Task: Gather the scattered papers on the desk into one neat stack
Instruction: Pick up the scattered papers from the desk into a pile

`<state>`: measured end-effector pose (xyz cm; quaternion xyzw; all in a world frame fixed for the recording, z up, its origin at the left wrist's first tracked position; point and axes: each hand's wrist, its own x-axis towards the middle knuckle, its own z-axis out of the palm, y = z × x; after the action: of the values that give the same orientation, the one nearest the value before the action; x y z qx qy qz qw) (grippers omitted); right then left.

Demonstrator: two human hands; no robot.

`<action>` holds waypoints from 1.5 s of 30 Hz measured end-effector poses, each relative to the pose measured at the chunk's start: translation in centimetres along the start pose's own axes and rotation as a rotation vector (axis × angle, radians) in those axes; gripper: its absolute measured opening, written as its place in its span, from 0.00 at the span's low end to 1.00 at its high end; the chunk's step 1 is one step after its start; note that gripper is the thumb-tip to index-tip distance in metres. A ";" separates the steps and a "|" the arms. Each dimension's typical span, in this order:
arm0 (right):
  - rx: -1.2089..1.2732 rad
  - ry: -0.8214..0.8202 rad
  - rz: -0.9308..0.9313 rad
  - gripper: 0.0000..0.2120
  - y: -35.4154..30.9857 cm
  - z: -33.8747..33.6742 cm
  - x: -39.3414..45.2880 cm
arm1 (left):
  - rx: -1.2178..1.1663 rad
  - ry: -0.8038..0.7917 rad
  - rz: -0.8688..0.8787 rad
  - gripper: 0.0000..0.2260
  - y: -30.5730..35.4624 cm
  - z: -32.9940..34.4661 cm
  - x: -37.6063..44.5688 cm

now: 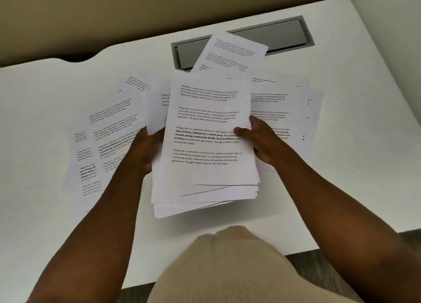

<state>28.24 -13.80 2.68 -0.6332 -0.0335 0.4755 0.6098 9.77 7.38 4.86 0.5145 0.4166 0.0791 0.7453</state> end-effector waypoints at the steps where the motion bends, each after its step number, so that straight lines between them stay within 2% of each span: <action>1: -0.047 -0.002 -0.009 0.16 0.0 0.2 0.1 | 0.008 0.055 0.005 0.12 -0.2 -0.2 0.3; 5: -0.092 0.102 -0.047 0.17 0.0 1.2 0.8 | 0.040 0.386 -0.031 0.02 -1.1 -2.2 2.1; 9: -0.023 0.115 -0.018 0.17 0.5 2.2 1.6 | 0.108 0.584 -0.075 0.02 -2.1 -6.5 3.0; 12: 0.026 0.119 0.009 0.19 0.6 3.0 2.1 | 0.215 0.740 -0.092 0.15 -2.8 -10.7 2.9; 15: 0.046 0.129 0.025 0.20 0.7 3.6 2.4 | 0.574 0.872 -0.163 0.22 -3.5 -14.1 2.2; 16: 0.043 0.132 0.029 0.20 0.7 3.8 2.5 | 0.635 0.888 -0.186 0.25 -3.8 -15.1 2.0; 19: 0.040 0.142 0.039 0.19 0.8 4.2 2.6 | 0.592 0.910 -0.290 0.38 -4.1 -17.4 1.7; 21: 0.042 0.147 0.047 0.19 0.9 4.4 2.7 | 0.608 0.860 -0.373 0.43 -3.8 -17.4 1.4; 26: 0.055 0.169 0.070 0.20 1.0 4.7 2.9 | 0.576 0.812 -0.374 0.43 -3.6 -16.8 1.4; 33: 0.060 0.165 0.077 0.20 1.0 5.3 2.7 | 0.550 0.691 -0.499 0.36 -2.8 -16.3 2.8; 34: 0.059 0.164 0.077 0.20 1.0 5.4 2.7 | 0.547 0.675 -0.533 0.40 -2.6 -16.3 2.8; 36: 0.053 0.164 0.077 0.20 1.0 5.7 2.6 | 0.527 0.697 -0.583 0.54 -4.4 -18.9 4.6; 37: 0.050 0.166 0.077 0.20 1.1 5.8 2.6 | 0.535 0.706 -0.582 0.56 -6.1 -20.9 6.0; 39: 0.044 0.167 0.078 0.19 1.1 6.0 2.5 | 0.474 0.705 -0.552 0.49 -7.9 -22.8 7.8; 42: 0.032 0.157 0.073 0.20 1.2 6.4 2.4 | 0.364 0.677 -0.507 0.22 -4.0 -18.5 4.5; 43: 0.029 0.158 0.070 0.20 1.1 6.4 2.5 | 0.350 0.679 -0.498 0.17 -3.7 -18.1 4.4; 45: 0.023 0.162 0.068 0.20 1.0 6.5 2.4 | 0.396 0.686 -0.509 0.15 -3.7 -17.8 4.6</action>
<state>24.82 -7.75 1.81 -0.6634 0.0427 0.4434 0.6013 -0.99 20.68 -2.92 0.4724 0.7587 -0.0217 0.4480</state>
